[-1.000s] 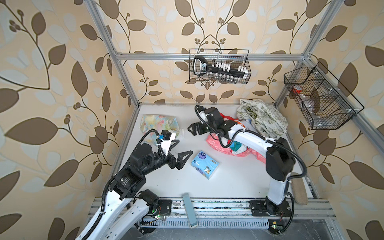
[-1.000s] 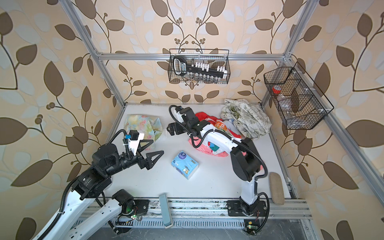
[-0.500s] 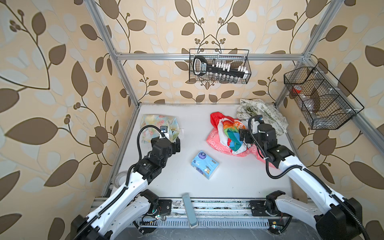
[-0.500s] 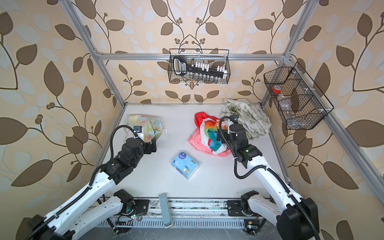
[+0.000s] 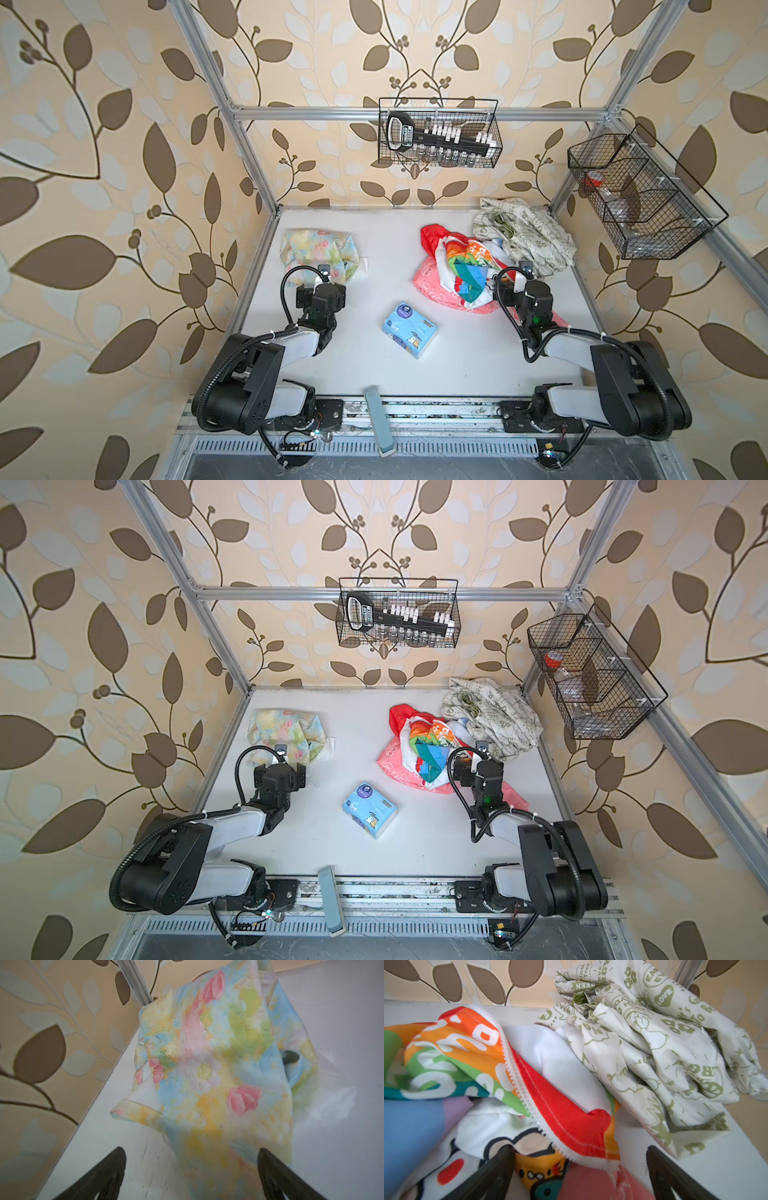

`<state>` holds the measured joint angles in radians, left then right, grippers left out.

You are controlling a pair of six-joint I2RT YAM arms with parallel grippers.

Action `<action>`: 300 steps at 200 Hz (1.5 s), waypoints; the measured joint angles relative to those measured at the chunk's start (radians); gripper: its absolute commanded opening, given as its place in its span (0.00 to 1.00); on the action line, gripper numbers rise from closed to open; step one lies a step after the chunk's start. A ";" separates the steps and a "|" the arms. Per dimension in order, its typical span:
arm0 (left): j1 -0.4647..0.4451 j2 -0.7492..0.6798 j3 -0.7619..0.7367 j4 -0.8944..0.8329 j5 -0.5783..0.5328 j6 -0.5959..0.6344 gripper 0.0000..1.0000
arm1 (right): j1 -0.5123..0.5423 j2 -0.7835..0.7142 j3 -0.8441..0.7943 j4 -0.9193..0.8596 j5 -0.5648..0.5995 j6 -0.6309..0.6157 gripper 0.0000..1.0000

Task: Pick out a specific cloth from the pile

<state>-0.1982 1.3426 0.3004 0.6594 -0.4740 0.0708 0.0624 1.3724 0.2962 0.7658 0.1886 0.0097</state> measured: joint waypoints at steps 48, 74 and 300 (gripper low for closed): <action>0.086 0.147 -0.035 0.180 0.193 -0.024 0.99 | -0.061 0.092 -0.025 0.209 -0.085 0.011 1.00; 0.117 0.147 -0.034 0.204 0.296 -0.028 0.99 | -0.069 0.114 -0.062 0.297 -0.111 0.016 1.00; 0.193 0.158 0.074 0.047 0.423 -0.082 0.99 | -0.087 0.116 -0.063 0.332 -0.156 0.032 1.00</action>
<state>-0.0051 1.5005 0.3748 0.7067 -0.0513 -0.0116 -0.0246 1.4883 0.2337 1.0973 0.0326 0.0414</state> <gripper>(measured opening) 0.989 0.995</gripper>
